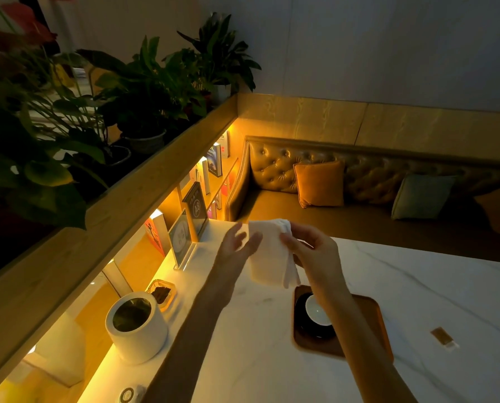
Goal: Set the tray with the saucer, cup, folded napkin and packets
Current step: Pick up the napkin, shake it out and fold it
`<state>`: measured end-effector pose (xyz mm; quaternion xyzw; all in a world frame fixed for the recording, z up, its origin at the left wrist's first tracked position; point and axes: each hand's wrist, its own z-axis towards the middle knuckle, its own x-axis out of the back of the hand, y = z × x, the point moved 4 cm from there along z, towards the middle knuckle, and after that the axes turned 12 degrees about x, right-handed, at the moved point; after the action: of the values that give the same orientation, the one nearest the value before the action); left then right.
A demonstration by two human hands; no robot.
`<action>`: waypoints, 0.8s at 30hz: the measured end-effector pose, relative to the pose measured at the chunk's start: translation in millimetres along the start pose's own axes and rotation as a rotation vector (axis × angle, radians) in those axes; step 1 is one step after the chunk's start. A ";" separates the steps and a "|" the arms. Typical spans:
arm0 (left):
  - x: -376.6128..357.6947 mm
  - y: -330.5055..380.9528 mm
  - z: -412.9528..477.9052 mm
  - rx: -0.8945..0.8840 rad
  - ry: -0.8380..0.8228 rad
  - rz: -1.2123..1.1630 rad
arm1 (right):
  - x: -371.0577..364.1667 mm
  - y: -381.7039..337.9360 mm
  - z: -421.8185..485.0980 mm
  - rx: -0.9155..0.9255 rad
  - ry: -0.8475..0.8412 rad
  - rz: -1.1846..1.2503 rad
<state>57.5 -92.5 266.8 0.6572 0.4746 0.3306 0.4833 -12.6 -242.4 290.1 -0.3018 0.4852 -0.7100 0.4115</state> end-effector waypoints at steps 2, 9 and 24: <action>-2.6 -15.7 6.6 0.205 -0.281 -0.236 | 3.5 1.2 -0.6 -0.080 -0.055 0.141; -7.3 -23.5 14.6 0.171 -0.462 -0.389 | 30.0 16.0 0.2 -0.242 -0.058 0.267; 1.6 -55.0 15.0 0.398 -0.433 -0.236 | 51.1 66.9 -22.2 -0.576 -0.244 0.263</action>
<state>54.7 -91.2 209.8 0.7345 0.4891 0.0253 0.4698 -36.0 -290.2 221.2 -0.4231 0.6479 -0.4434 0.4523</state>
